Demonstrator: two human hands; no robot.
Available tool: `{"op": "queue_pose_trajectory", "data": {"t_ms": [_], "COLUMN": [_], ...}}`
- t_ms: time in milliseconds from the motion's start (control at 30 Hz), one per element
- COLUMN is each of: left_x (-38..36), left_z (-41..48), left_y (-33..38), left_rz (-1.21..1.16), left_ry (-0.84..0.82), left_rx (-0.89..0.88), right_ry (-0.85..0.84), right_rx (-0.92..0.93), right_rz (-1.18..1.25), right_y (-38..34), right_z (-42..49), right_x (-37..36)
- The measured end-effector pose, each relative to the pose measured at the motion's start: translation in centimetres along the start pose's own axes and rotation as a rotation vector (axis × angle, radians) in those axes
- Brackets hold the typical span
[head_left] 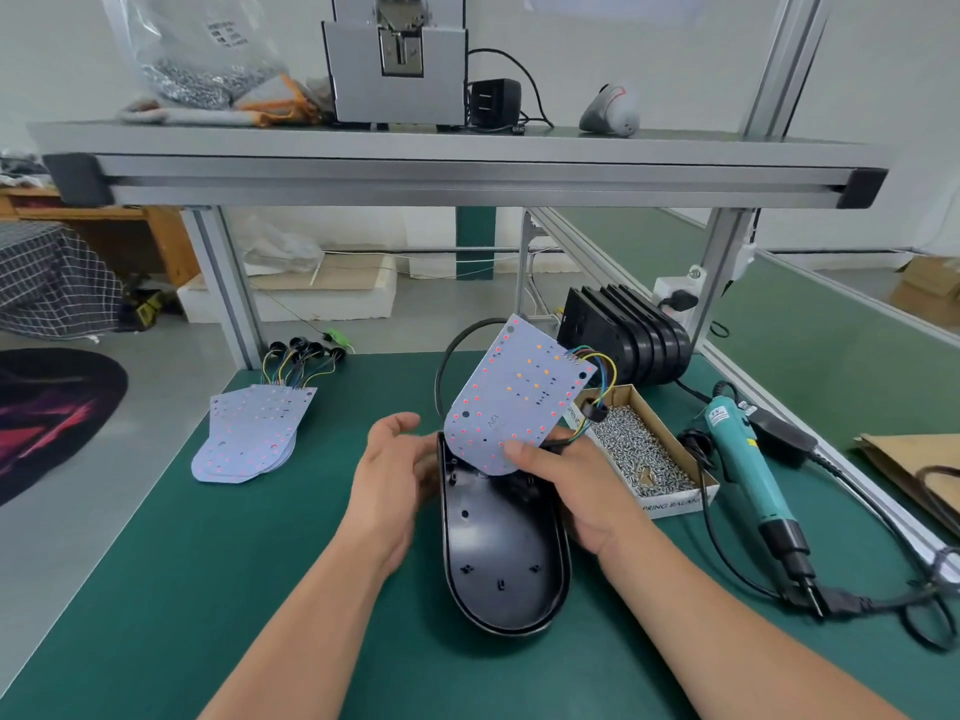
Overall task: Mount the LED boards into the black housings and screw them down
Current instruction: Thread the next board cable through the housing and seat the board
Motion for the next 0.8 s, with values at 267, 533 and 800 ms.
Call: {"op": "queue_pose_trajectory", "data": {"t_ms": [267, 533, 800], "left_x": [0.0, -0.5, -0.9], "left_z": [-0.8, -1.7, -2.1], "left_y": [-0.4, 0.3, 0.2], "left_rz": [0.285, 0.367, 0.491], "left_ry": [-0.502, -0.649, -0.678], "left_rx": [0.110, 0.037, 0.021], "right_ry": [-0.001, 0.024, 0.023], "right_rx": [-0.076, -0.042, -0.022], "right_rz": [-0.049, -0.069, -0.096], "right_y": [-0.1, -0.9, -1.2], "right_z": [0.0, -0.1, -0.4], "right_x": [0.0, 0.4, 0.1]}}
Point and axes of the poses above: each hand's wrist, its own z-axis towards the middle knuckle, its own x-axis out of the back of the hand, y = z × x, the point moved 5 cm from there along z, towards the middle knuckle, and after that the axes turned 7 degrees about -x, right-handed, at the moved point
